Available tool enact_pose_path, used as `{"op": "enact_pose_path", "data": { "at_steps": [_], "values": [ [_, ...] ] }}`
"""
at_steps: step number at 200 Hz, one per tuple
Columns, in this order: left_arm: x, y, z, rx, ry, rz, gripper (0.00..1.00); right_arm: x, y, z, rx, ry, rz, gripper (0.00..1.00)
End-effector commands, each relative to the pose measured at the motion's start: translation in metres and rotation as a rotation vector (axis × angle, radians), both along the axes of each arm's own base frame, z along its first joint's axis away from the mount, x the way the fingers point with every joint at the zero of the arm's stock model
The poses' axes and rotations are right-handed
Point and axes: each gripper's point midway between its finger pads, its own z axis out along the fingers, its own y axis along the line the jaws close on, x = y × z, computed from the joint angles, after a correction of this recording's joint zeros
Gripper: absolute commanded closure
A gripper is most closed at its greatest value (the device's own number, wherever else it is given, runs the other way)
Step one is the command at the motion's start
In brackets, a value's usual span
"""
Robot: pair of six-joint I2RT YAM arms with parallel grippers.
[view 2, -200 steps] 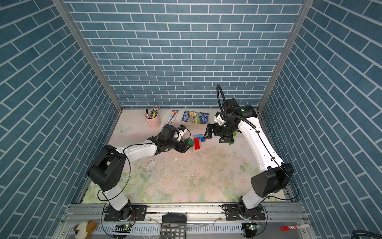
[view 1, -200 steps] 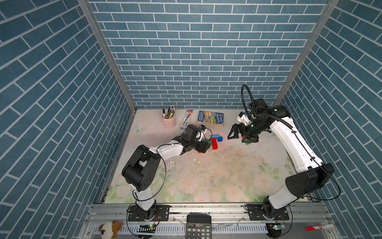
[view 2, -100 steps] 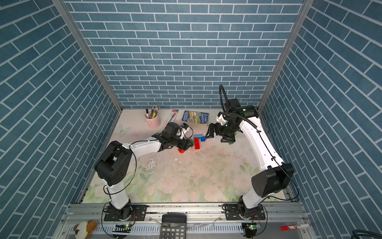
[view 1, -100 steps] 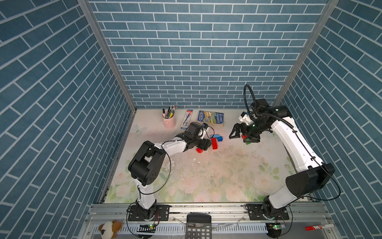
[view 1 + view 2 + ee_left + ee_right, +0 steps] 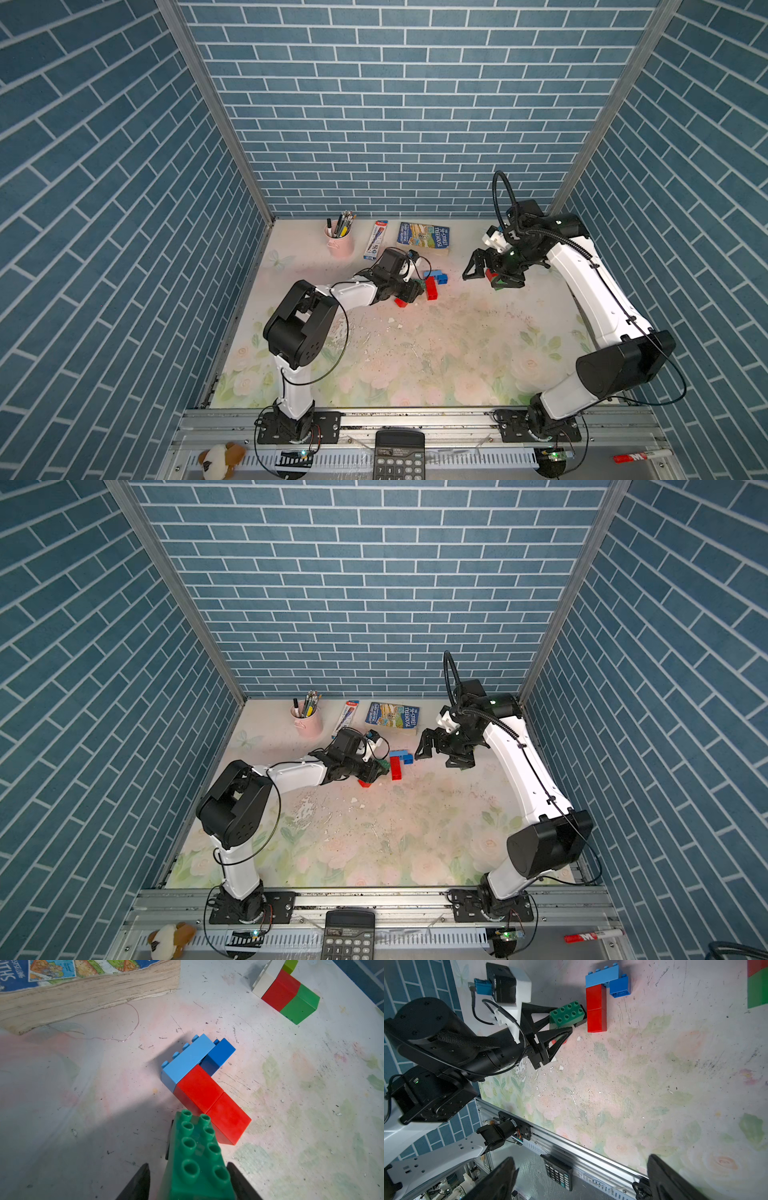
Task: Assemble the letter r with lego
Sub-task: Place the lego brick at the center of the board.
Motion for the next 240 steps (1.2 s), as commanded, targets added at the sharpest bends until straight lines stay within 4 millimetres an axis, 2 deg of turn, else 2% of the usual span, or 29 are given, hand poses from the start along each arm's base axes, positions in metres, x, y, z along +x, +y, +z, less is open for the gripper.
{"op": "enact_pose_path", "data": {
  "at_steps": [1, 47, 65, 117, 156, 196, 240],
  "values": [
    [0.006, -0.003, 0.001, 0.009, -0.013, -0.006, 0.43, -0.006, -0.005, 0.008, -0.003, -0.025, -0.001, 0.02],
    [0.007, -0.005, 0.0, 0.009, -0.011, -0.013, 0.54, -0.005, -0.007, 0.009, -0.007, -0.027, -0.008, 0.02],
    [0.007, -0.006, 0.0, 0.006, -0.006, -0.018, 0.62, -0.004, -0.007, 0.009, -0.007, -0.028, -0.01, 0.01],
    [0.007, -0.01, 0.002, -0.003, 0.01, -0.028, 0.69, -0.003, -0.008, 0.01, -0.01, -0.03, -0.014, 0.01],
    [0.009, -0.012, 0.026, -0.048, 0.012, -0.002, 0.71, 0.001, -0.007, 0.015, -0.002, -0.046, -0.016, 0.02],
    [0.01, 0.004, 0.057, -0.169, 0.033, 0.116, 0.72, 0.006, -0.003, 0.015, 0.021, -0.059, -0.012, 0.02],
    [0.004, 0.032, 0.066, -0.291, 0.062, 0.251, 0.7, 0.013, 0.002, 0.018, 0.055, -0.083, -0.003, 0.02]
  ]
}}
